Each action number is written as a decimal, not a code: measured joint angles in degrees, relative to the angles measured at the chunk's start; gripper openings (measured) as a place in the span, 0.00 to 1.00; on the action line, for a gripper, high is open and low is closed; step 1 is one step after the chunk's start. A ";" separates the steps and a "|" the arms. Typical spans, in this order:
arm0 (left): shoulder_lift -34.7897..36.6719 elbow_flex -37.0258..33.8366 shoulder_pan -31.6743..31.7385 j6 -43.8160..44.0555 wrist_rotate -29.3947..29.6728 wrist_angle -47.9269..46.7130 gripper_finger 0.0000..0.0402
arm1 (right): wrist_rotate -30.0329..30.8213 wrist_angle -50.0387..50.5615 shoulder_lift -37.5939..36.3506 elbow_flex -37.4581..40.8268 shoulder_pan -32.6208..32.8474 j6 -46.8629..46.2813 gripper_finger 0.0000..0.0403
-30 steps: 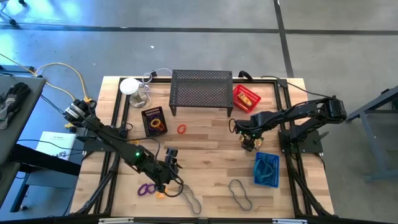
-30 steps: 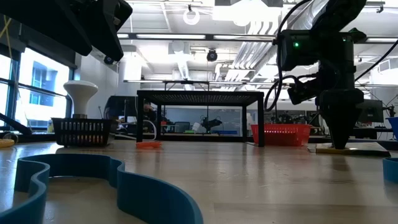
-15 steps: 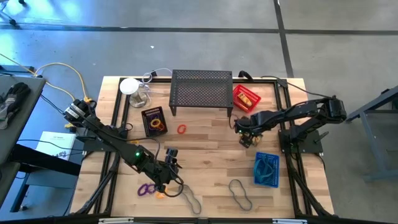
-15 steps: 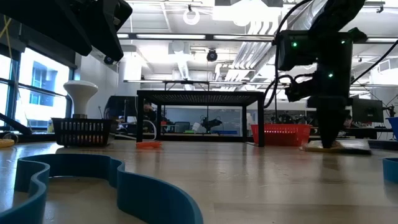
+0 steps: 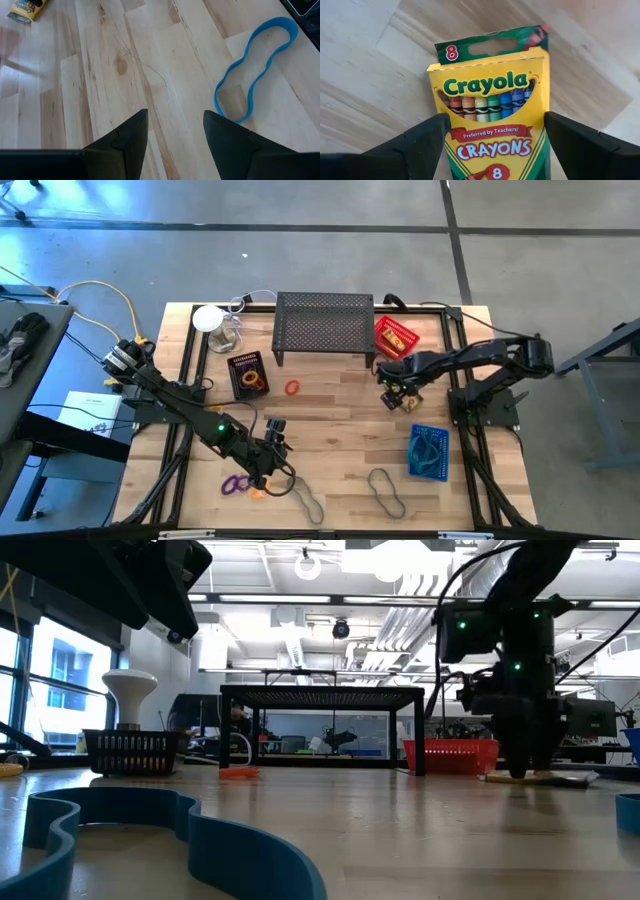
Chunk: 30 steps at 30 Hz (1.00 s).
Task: Pick & Place Office Desk Supplies
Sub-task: Put the big crayon box into the red basket
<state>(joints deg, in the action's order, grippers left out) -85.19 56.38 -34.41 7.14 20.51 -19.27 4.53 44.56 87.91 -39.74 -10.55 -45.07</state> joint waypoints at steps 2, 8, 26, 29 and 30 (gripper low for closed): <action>0.00 0.00 0.00 0.00 0.00 0.00 0.46 | -1.71 -1.06 1.44 -0.20 -0.58 0.33 0.81; 0.00 0.00 0.00 0.00 0.00 -0.02 0.46 | -2.92 -3.08 2.30 -0.36 -1.22 1.59 0.81; 0.00 0.00 0.00 -0.24 0.02 0.00 0.46 | -3.27 0.26 2.70 -2.59 -1.07 3.25 0.57; 0.00 0.00 0.00 -0.26 0.02 0.00 0.46 | -3.19 0.69 2.70 -2.65 -1.06 3.33 0.53; 0.02 0.00 0.00 -0.26 0.02 0.00 0.46 | -3.19 0.87 2.70 -2.67 -1.07 3.33 0.52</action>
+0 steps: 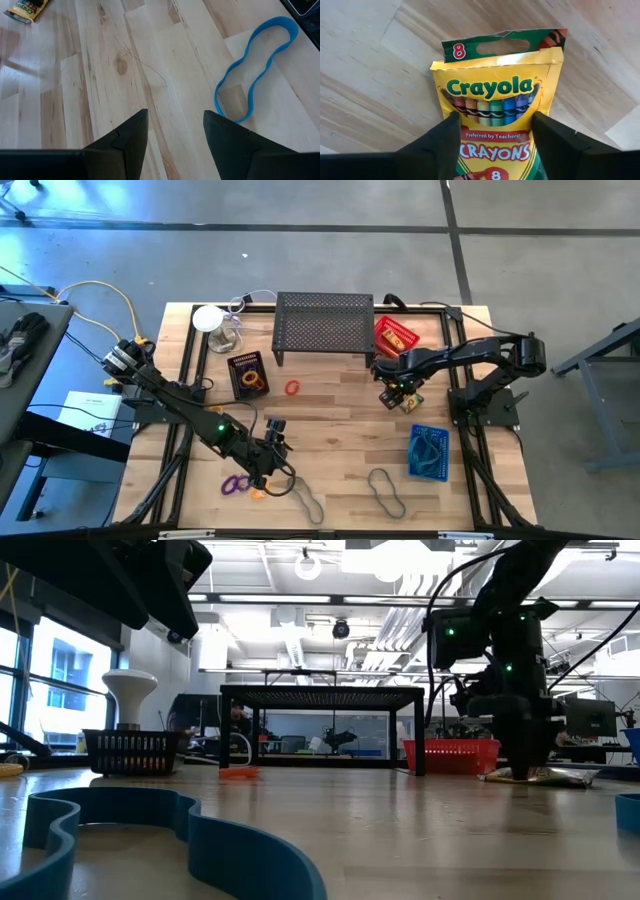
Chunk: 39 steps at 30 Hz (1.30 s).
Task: Pick & Place Office Desk Supplies
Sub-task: Put the big crayon box into the red basket
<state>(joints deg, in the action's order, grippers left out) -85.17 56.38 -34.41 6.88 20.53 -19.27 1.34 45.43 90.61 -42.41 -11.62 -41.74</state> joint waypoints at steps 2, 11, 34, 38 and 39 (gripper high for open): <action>-0.02 0.00 0.00 0.00 0.00 0.00 0.46 | 0.02 0.41 0.00 -0.02 0.02 0.00 0.50; -0.02 -0.02 0.00 0.00 0.00 0.00 0.46 | 1.14 0.86 0.00 -0.02 0.16 0.85 0.58; -0.02 -0.15 -0.70 0.94 0.02 0.00 0.46 | -5.48 -0.72 0.35 0.46 -5.32 2.93 0.92; -0.02 -0.38 -0.76 0.89 0.00 -0.09 0.46 | -6.53 -1.09 0.33 0.41 -5.20 3.47 0.82; 0.00 -0.42 -0.76 0.89 0.00 -0.13 0.46 | -6.67 -1.02 0.31 0.35 -5.16 3.86 0.79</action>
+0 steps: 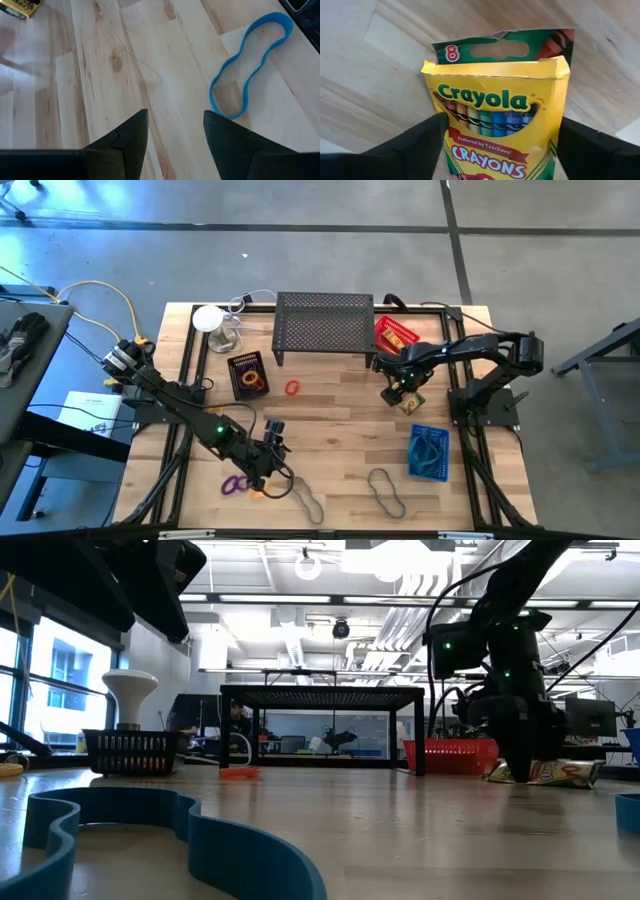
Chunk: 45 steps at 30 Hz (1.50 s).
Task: Pick & Place Office Desk Supplies
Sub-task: Put the big crayon box into the red basket
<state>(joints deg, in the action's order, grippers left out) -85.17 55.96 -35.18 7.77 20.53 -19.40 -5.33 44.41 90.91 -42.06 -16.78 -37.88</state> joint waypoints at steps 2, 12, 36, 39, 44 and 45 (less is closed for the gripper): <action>-0.01 0.00 0.02 0.00 0.00 0.07 0.46 | -0.47 0.41 0.00 0.00 -0.02 0.52 0.72; -0.01 0.00 0.02 -0.44 -0.01 0.10 0.46 | -5.70 3.13 -0.03 -0.32 0.00 2.19 0.33; -0.01 0.00 0.02 -0.92 -0.47 0.10 0.46 | 30.21 34.69 -0.13 -32.52 -0.20 6.58 0.04; -0.01 0.00 0.02 -0.92 -0.48 0.11 0.46 | 30.80 30.77 -0.08 -32.44 -4.00 9.62 0.06; -0.01 0.00 0.02 -0.92 -0.48 -0.14 0.46 | 30.90 24.34 2.53 -31.91 -9.04 14.60 0.08; -0.01 0.00 0.02 -0.92 -0.47 -0.28 0.46 | 30.89 23.21 3.27 -31.91 -9.67 15.43 0.07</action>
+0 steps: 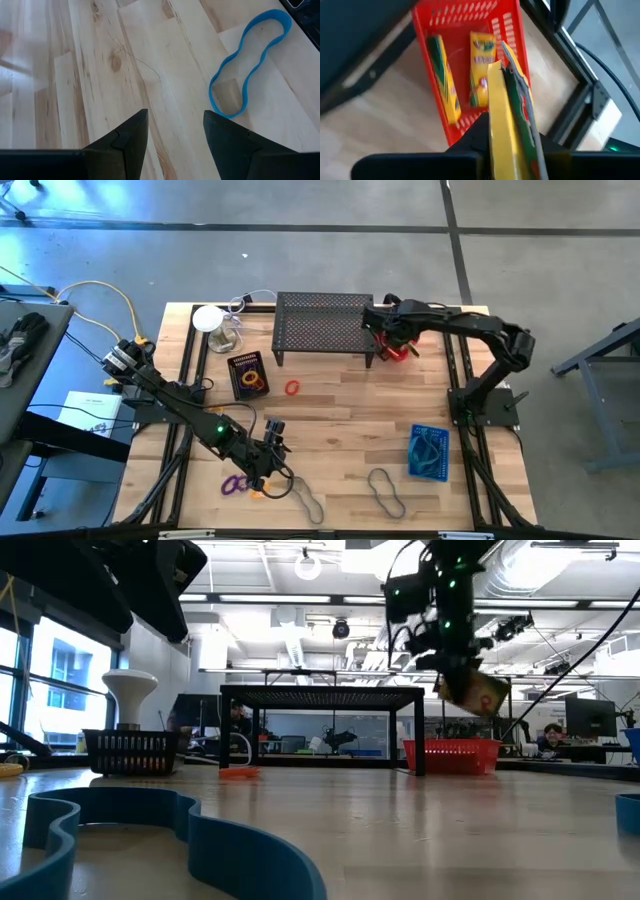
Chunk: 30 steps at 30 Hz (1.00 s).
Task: Pick & Place Office Desk Supplies
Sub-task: Put the big crayon box into the red basket, then put the blue rubber band into the blue basket
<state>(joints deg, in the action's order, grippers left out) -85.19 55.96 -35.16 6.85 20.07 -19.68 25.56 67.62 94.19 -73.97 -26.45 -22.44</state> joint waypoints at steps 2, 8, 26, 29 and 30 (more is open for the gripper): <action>0.00 0.00 0.00 0.10 -0.01 -0.34 0.46 | 0.01 -1.18 1.27 0.00 -0.94 0.50 0.05; 0.00 -0.09 0.00 0.52 -0.01 -1.18 0.46 | -0.76 -2.03 5.59 -0.39 -2.66 3.54 0.12; 0.00 -1.88 0.11 2.05 -0.78 -0.71 0.46 | 20.53 -0.41 -0.34 -1.35 0.43 1.25 0.60; 0.00 -1.88 0.15 2.04 -0.84 0.34 0.46 | 21.19 4.19 -3.24 -3.39 3.56 -0.19 0.61; 0.00 -1.88 0.15 1.88 -0.86 0.74 0.46 | 21.57 5.64 -4.34 -4.15 4.91 -1.54 0.61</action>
<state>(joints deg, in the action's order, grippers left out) -85.19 54.08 -35.00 8.74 19.20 -18.94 47.12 73.27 89.85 -78.13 -21.54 -23.98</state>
